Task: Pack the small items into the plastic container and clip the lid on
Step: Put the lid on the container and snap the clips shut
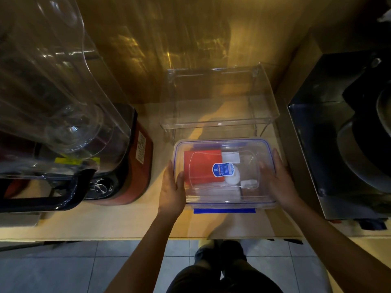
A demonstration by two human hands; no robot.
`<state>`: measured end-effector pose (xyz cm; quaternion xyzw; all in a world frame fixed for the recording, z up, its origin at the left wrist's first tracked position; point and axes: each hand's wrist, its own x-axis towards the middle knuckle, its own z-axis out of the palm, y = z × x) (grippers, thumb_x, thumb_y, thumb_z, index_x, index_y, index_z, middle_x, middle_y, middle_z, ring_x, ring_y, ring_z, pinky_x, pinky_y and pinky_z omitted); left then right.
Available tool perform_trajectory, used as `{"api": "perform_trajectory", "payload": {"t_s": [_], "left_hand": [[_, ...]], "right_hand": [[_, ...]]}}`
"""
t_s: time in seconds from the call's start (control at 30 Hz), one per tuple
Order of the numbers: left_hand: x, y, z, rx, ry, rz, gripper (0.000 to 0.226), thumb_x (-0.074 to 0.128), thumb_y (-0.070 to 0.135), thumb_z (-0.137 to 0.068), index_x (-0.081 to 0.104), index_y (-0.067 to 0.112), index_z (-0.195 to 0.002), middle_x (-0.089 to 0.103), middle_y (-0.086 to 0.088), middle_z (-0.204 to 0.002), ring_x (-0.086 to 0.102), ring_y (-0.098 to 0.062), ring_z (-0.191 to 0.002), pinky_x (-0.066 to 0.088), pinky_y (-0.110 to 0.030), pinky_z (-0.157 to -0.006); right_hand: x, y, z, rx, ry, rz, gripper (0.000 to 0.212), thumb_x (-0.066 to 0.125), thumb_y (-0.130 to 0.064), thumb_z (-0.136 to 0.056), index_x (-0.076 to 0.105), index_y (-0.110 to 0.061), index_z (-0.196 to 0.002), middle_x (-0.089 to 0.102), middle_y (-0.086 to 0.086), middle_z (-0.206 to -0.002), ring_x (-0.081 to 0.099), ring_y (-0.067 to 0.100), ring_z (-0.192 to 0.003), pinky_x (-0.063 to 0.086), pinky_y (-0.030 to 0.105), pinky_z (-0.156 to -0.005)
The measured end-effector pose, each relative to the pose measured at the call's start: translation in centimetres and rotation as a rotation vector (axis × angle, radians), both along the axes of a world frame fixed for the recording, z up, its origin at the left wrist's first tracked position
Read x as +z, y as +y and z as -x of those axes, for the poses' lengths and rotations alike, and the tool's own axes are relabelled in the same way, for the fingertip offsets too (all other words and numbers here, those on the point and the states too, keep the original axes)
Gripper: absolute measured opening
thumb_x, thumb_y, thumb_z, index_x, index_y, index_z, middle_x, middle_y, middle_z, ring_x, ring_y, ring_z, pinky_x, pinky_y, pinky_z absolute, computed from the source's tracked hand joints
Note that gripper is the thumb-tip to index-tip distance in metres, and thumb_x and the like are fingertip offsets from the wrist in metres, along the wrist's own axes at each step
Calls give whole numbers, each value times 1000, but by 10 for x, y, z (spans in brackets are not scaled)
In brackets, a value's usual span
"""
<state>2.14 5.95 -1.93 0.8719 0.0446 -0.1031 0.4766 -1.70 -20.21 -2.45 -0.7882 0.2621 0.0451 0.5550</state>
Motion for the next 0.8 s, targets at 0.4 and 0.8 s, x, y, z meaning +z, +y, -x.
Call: {"api": "perform_trajectory", "payload": {"t_s": [0.4,0.8], "left_hand": [[7,-27,-47,-485,-335,-703,63,25,56,-94,11,28,-148,11,-1,-159,1,-19,-146,0,-39,-118],[-5,-15,-23,-479,-295,-758,62,10,64,-89,-19,40,-139,0,5,-159,-6,-17,-146,-4,-47,-117]], "right_hand": [[6,-6,-31,382,2,778,65,34,-52,-94,8,-28,-149,7,-6,-160,3,10,-146,12,45,-115],[11,-2,-28,426,-8,848,57,42,-58,-88,39,-22,-132,42,3,-140,41,23,-127,27,43,-103]]}}
